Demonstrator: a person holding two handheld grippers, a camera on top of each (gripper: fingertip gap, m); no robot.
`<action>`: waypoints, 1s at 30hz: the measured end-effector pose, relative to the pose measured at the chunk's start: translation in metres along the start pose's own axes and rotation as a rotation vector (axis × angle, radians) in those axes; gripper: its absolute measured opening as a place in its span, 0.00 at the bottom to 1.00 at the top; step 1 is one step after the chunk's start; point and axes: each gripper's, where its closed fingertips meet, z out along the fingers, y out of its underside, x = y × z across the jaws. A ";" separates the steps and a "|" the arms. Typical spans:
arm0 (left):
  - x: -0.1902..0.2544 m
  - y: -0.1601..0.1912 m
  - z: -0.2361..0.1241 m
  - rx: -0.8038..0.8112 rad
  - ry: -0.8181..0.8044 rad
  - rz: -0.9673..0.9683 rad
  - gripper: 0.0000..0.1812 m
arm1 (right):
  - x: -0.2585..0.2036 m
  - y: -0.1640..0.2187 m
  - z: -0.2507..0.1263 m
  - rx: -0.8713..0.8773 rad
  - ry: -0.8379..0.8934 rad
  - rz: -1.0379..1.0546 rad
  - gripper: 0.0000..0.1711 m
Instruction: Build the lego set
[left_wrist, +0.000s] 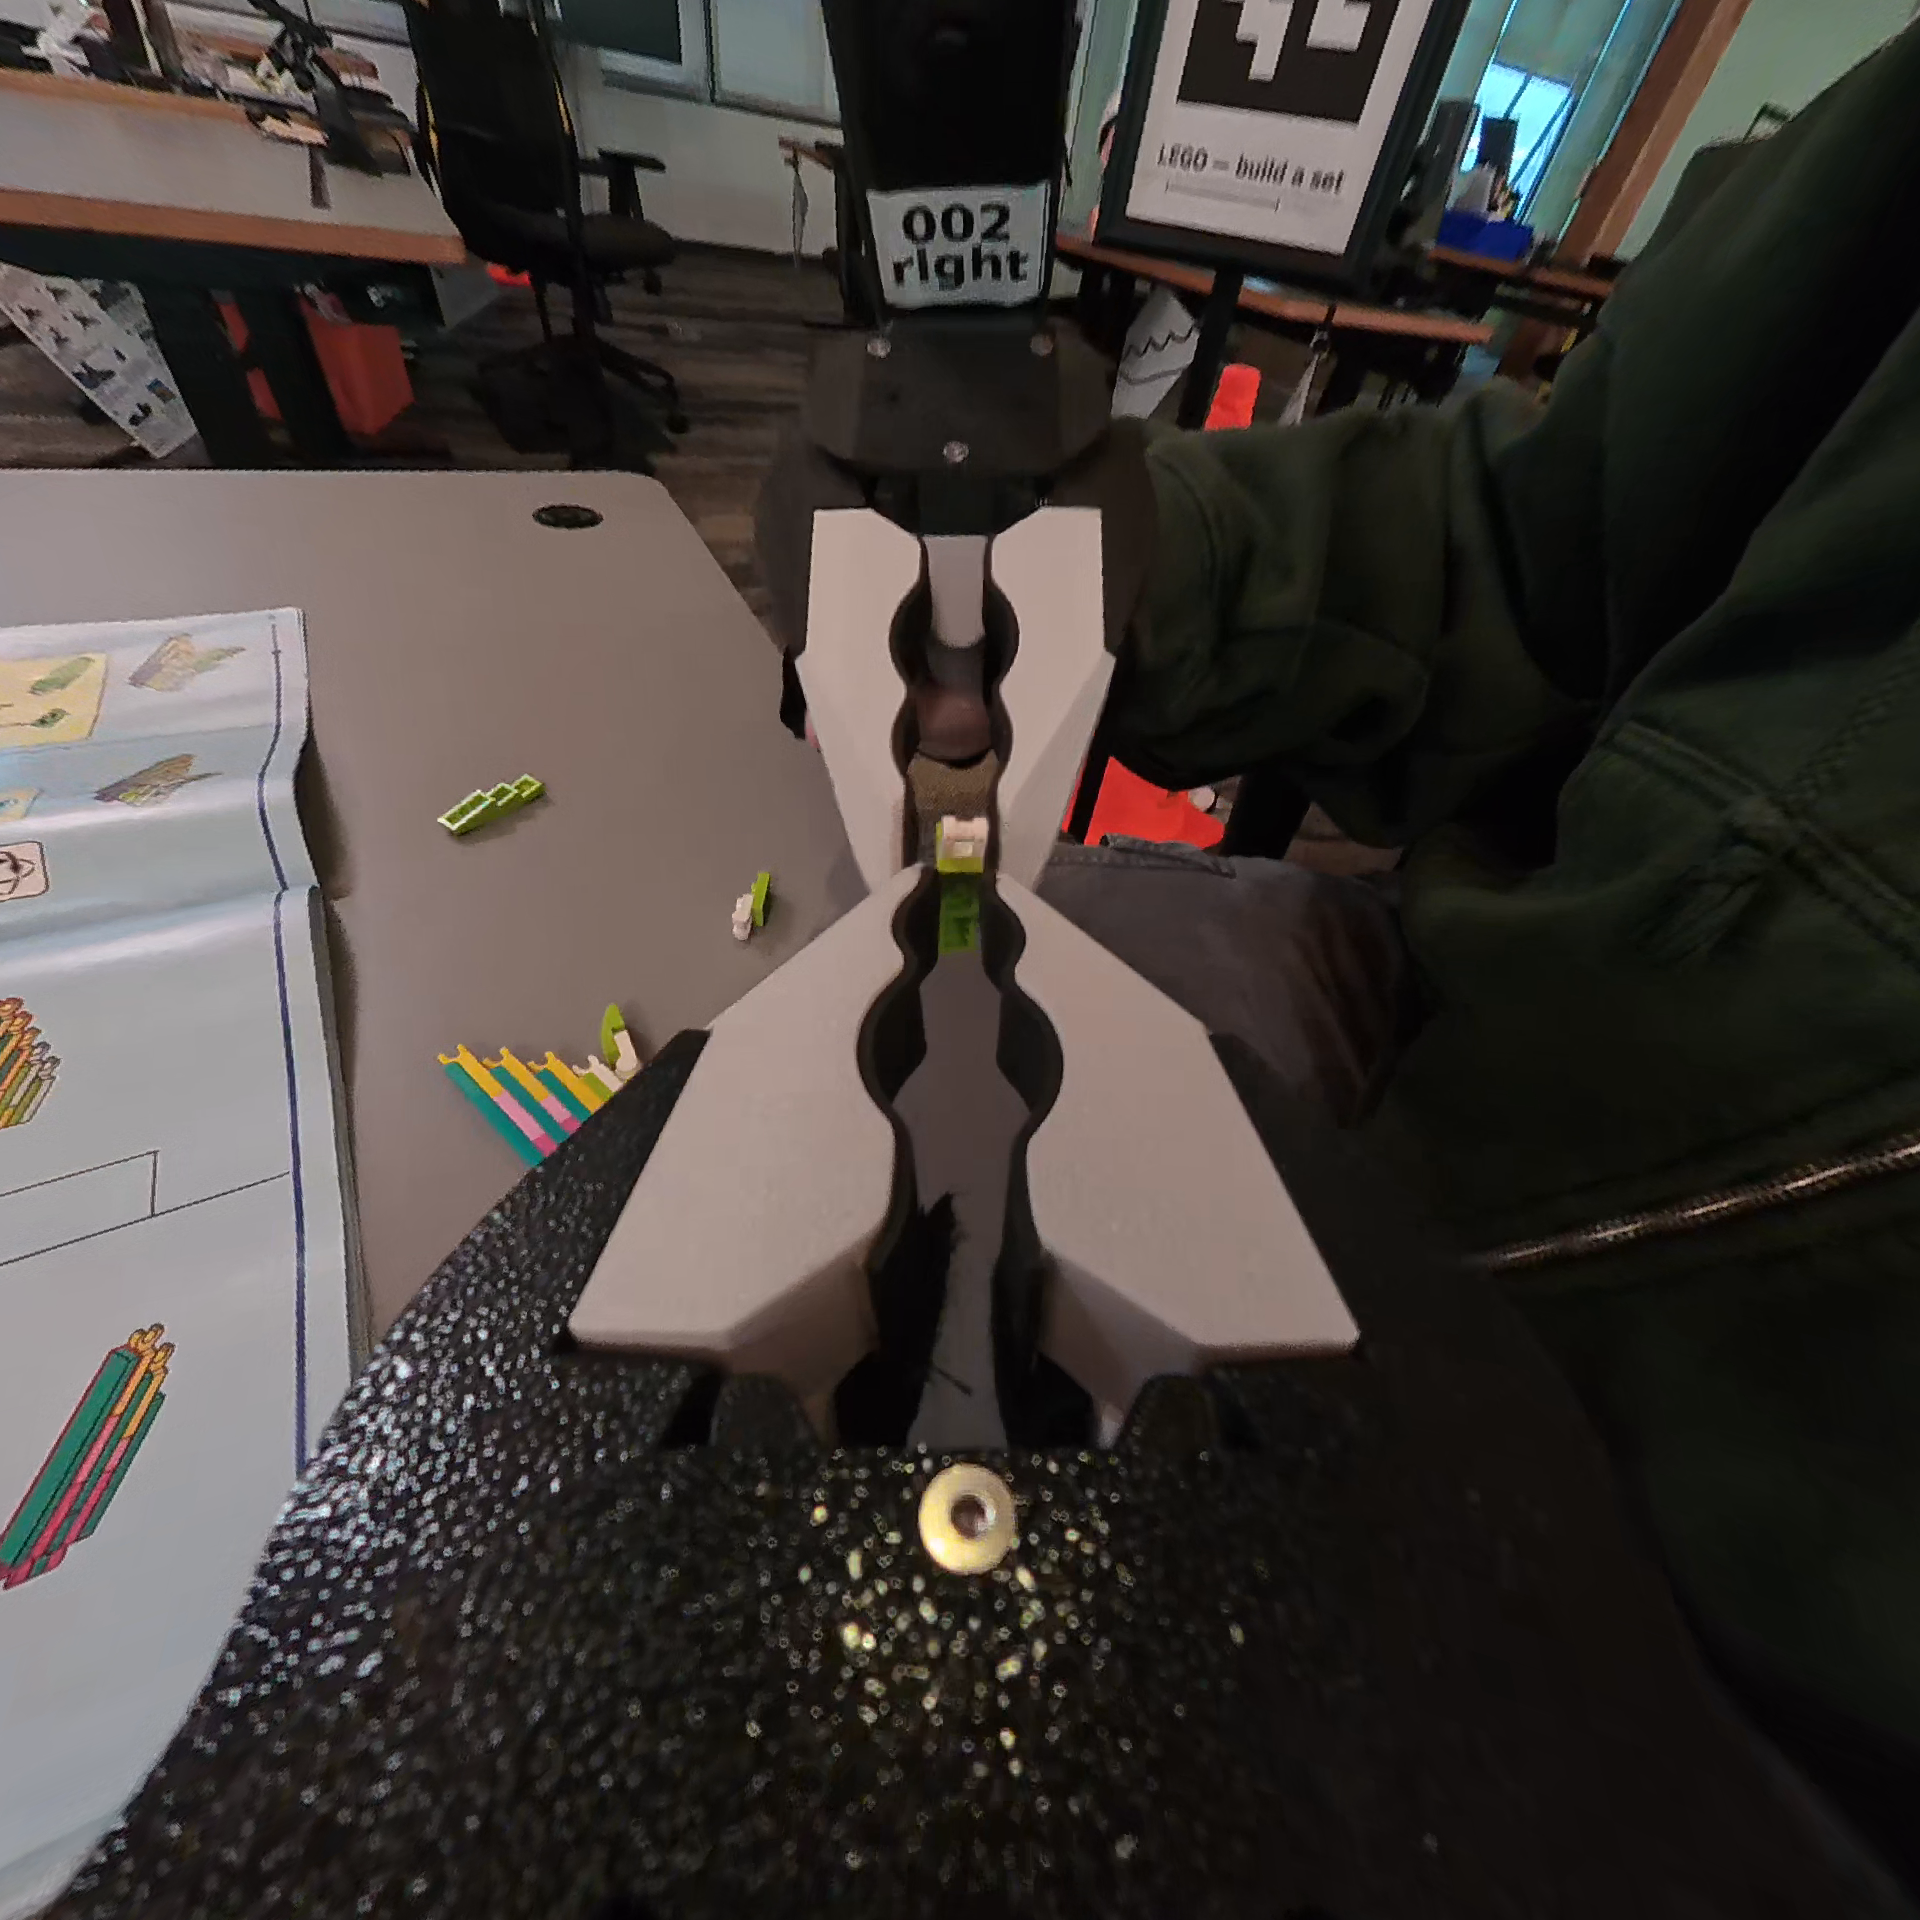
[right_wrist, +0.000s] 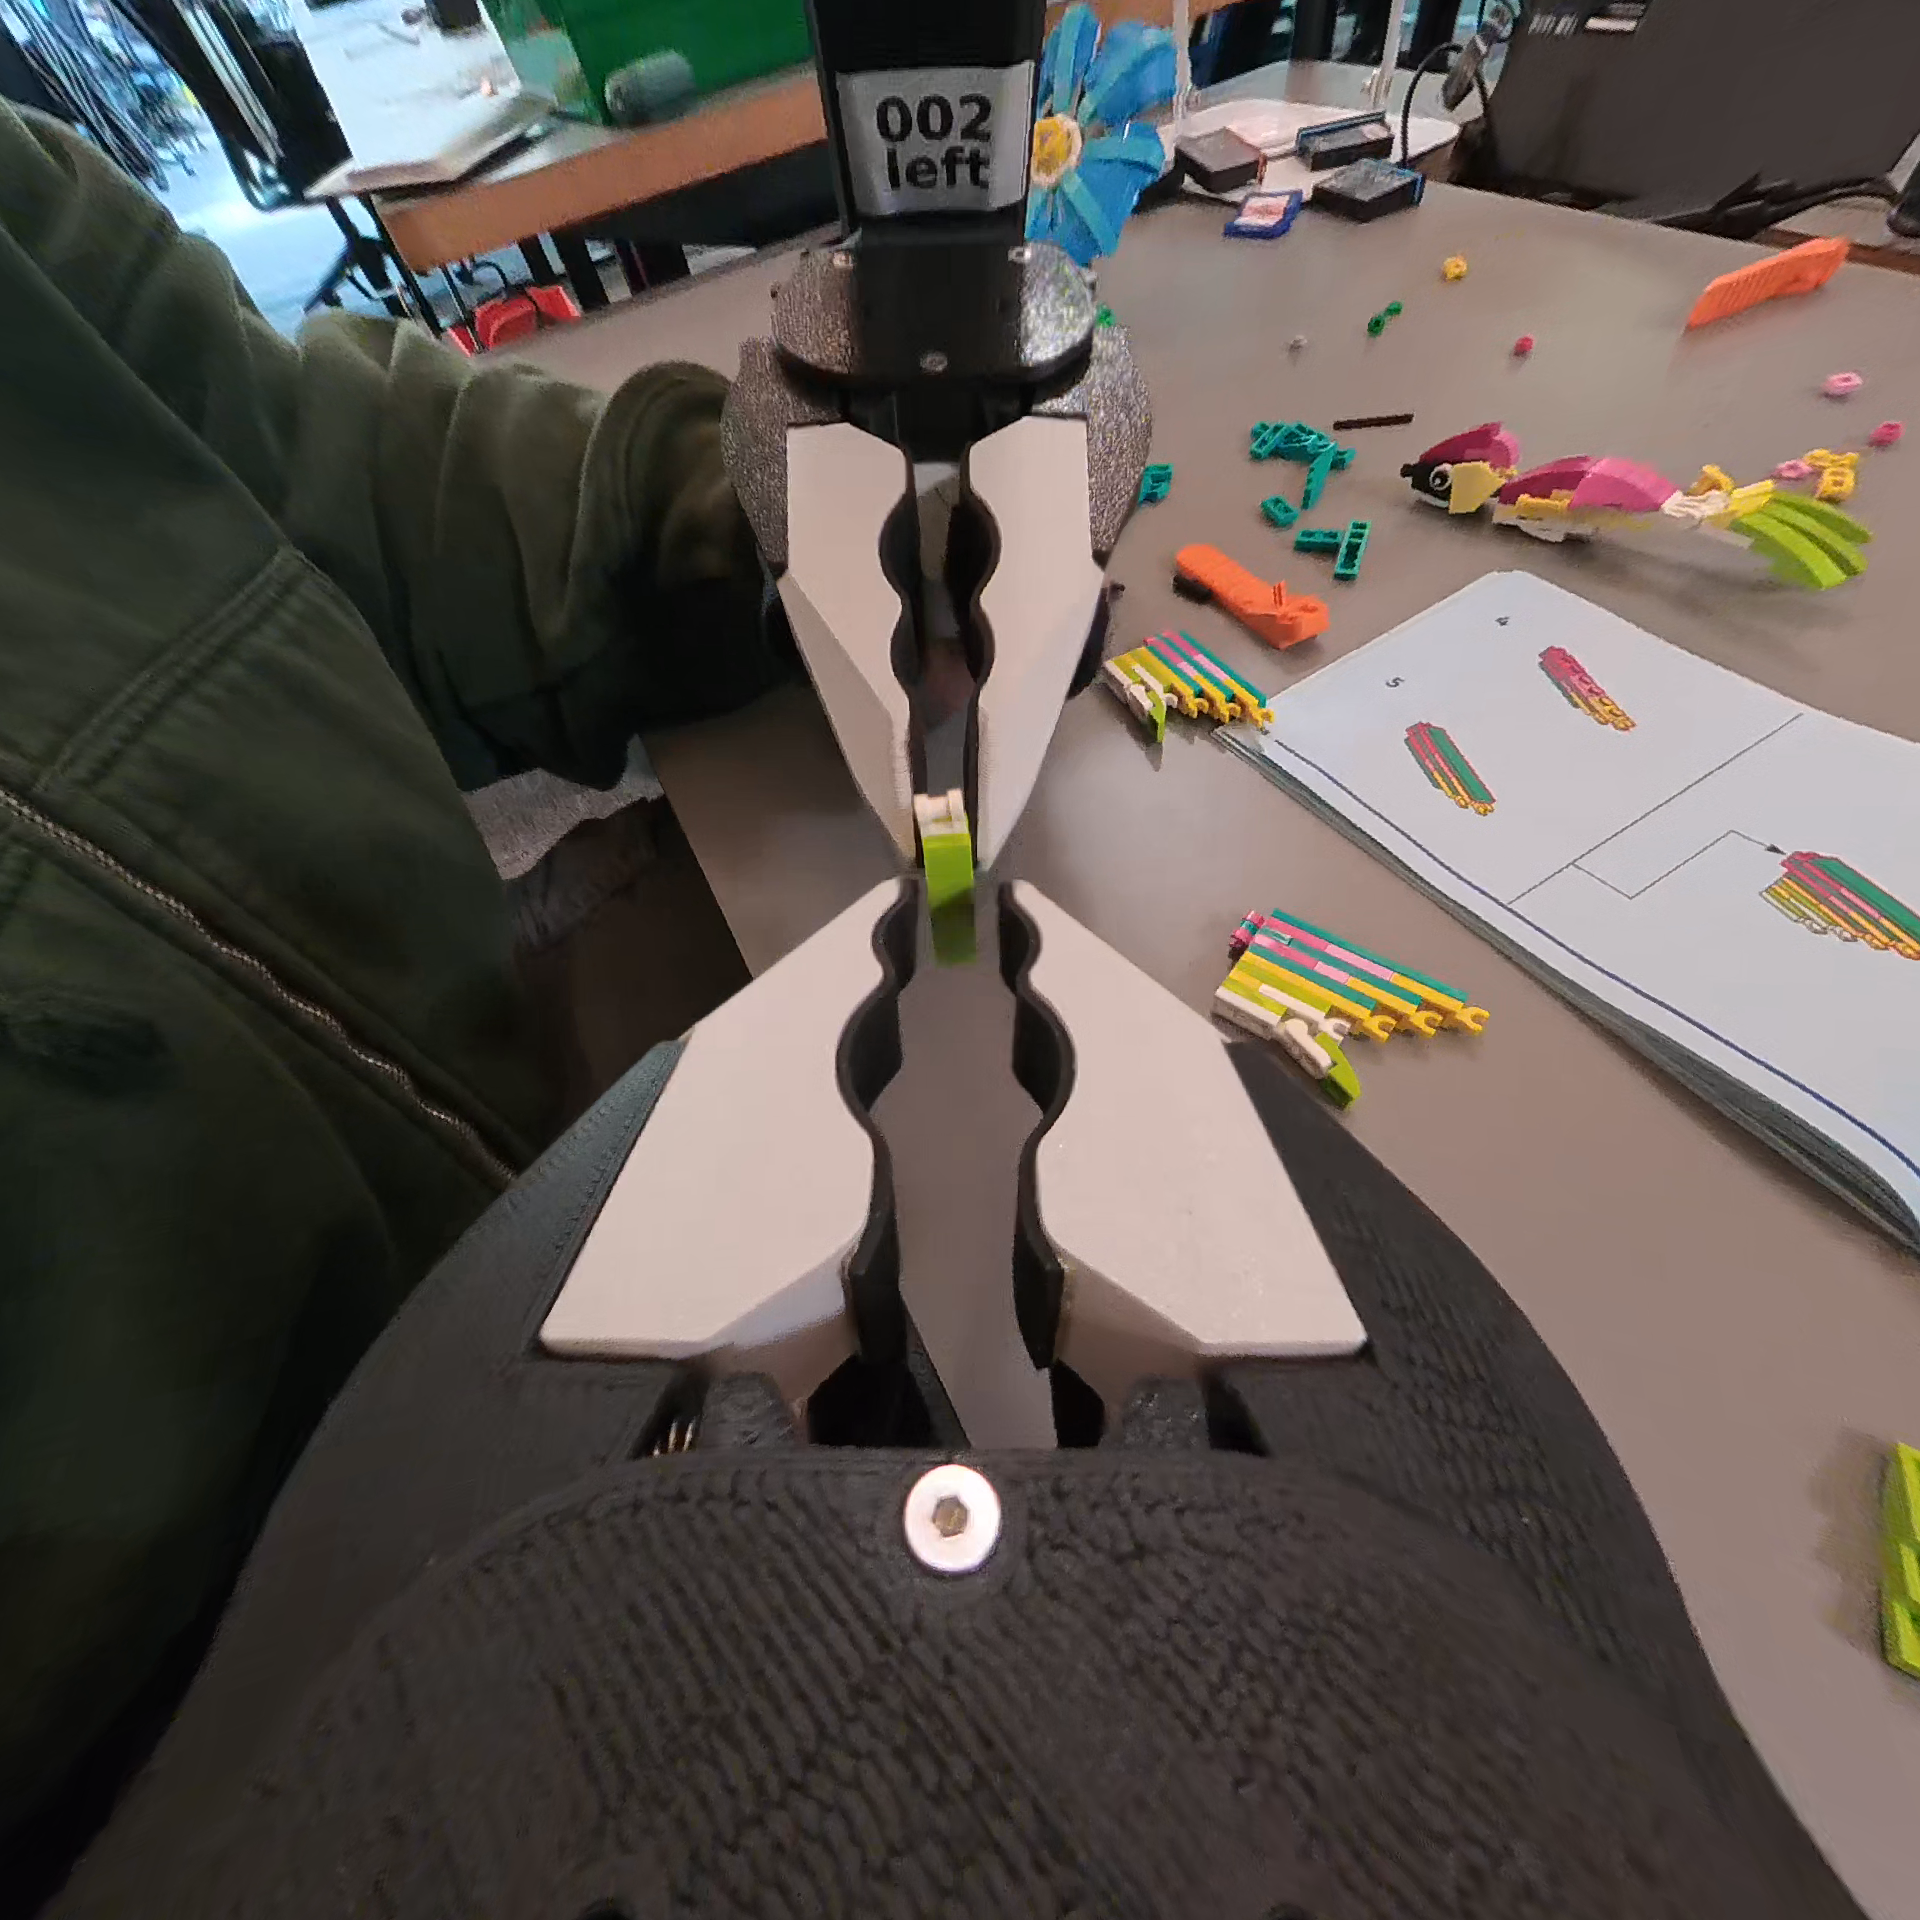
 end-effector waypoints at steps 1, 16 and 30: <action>0.000 -0.002 -0.001 0.014 0.004 -0.010 0.03 | 0.000 0.000 0.000 0.005 -0.004 0.013 0.11; 0.003 -0.010 -0.005 0.075 0.053 -0.057 0.03 | -0.006 -0.023 -0.017 0.212 -0.098 0.098 0.00; 0.004 -0.007 -0.004 0.051 0.028 -0.013 0.03 | -0.006 -0.021 -0.016 0.209 -0.091 0.120 0.00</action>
